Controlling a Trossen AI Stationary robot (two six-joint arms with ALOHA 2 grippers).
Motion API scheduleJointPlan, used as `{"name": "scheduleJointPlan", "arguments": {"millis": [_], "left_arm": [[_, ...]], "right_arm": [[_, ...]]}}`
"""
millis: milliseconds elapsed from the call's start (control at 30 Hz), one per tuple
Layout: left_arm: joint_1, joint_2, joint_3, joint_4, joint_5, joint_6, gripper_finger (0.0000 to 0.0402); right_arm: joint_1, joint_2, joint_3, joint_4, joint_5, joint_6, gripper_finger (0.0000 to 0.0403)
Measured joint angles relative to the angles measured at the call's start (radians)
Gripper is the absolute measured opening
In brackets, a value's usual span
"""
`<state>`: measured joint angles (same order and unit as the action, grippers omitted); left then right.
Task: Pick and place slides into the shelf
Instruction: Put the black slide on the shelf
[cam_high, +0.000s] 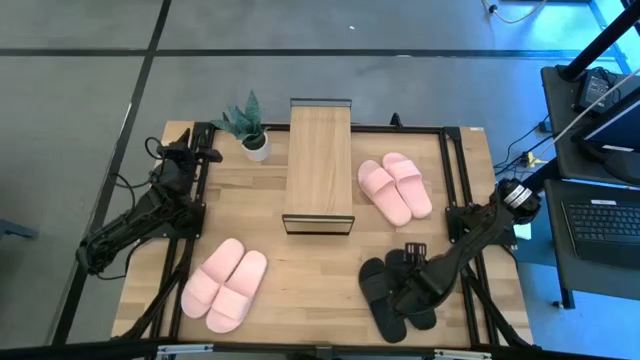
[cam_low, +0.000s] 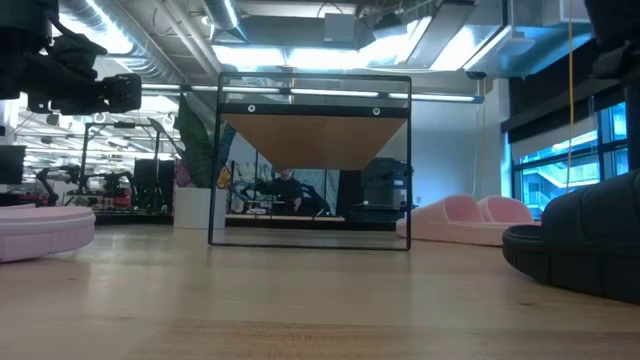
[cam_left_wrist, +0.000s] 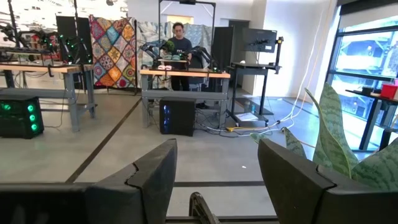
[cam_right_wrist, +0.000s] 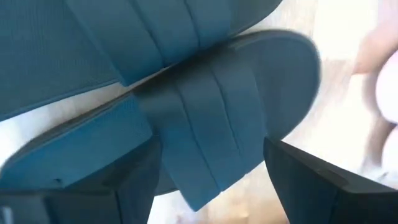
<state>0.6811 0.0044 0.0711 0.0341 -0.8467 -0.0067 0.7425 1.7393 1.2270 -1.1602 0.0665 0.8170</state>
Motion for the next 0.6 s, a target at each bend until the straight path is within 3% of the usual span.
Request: {"name": "scheduleJointPlan", "arguments": {"millis": [267,600], "left_arm": [[0.000,0.000,0.000,0.000,0.000,0.000,0.0217],[0.000,0.000,0.000,0.000,0.000,0.000,0.0217]], "right_arm": [[0.002,0.000,0.008,-0.004,-0.090,0.026,0.0281],[0.029,0.001,0.090,-0.037,-0.072,-0.012,0.0281]]}}
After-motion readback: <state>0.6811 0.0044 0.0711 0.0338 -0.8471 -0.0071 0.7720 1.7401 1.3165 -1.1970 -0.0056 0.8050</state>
